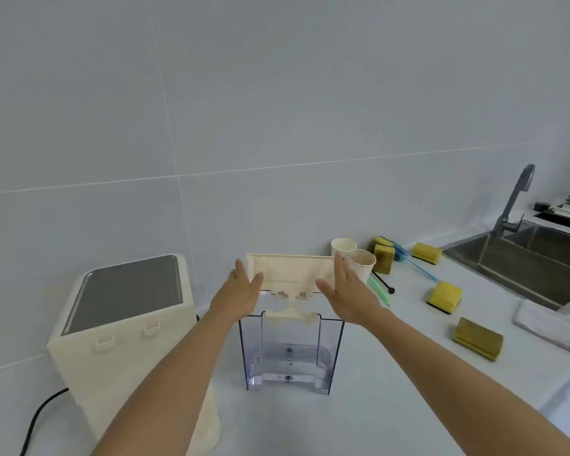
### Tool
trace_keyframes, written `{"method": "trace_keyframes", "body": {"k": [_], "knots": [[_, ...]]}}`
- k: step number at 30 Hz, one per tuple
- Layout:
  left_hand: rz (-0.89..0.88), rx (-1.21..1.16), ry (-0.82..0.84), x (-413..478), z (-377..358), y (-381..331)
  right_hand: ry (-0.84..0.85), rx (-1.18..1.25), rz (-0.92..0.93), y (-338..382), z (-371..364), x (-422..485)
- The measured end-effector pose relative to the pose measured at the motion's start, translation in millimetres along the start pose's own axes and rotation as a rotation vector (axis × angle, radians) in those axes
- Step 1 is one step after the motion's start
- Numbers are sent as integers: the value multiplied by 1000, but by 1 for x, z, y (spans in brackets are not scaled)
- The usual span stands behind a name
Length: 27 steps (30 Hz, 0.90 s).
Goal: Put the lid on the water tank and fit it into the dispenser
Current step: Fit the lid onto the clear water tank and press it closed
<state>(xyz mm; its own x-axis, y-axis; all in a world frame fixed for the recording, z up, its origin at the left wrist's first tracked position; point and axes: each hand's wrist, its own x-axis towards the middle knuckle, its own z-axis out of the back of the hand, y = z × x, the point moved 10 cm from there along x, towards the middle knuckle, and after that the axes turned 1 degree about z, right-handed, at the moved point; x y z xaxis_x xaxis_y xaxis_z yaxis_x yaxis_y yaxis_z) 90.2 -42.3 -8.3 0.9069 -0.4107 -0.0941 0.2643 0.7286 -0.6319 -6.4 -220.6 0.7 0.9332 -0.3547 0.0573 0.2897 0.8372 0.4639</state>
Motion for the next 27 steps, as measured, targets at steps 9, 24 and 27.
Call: {"method": "trace_keyframes", "body": {"k": [9,24,27], "knots": [[130,-127,-17,57,-6,4,13,1,-103,-33,7,42],[-83,80,-160,55,27,-2,-222,10,-33,-12,32,29],[-117,99,-155,45,26,0,-238,-51,-16,-10,31,18]]}}
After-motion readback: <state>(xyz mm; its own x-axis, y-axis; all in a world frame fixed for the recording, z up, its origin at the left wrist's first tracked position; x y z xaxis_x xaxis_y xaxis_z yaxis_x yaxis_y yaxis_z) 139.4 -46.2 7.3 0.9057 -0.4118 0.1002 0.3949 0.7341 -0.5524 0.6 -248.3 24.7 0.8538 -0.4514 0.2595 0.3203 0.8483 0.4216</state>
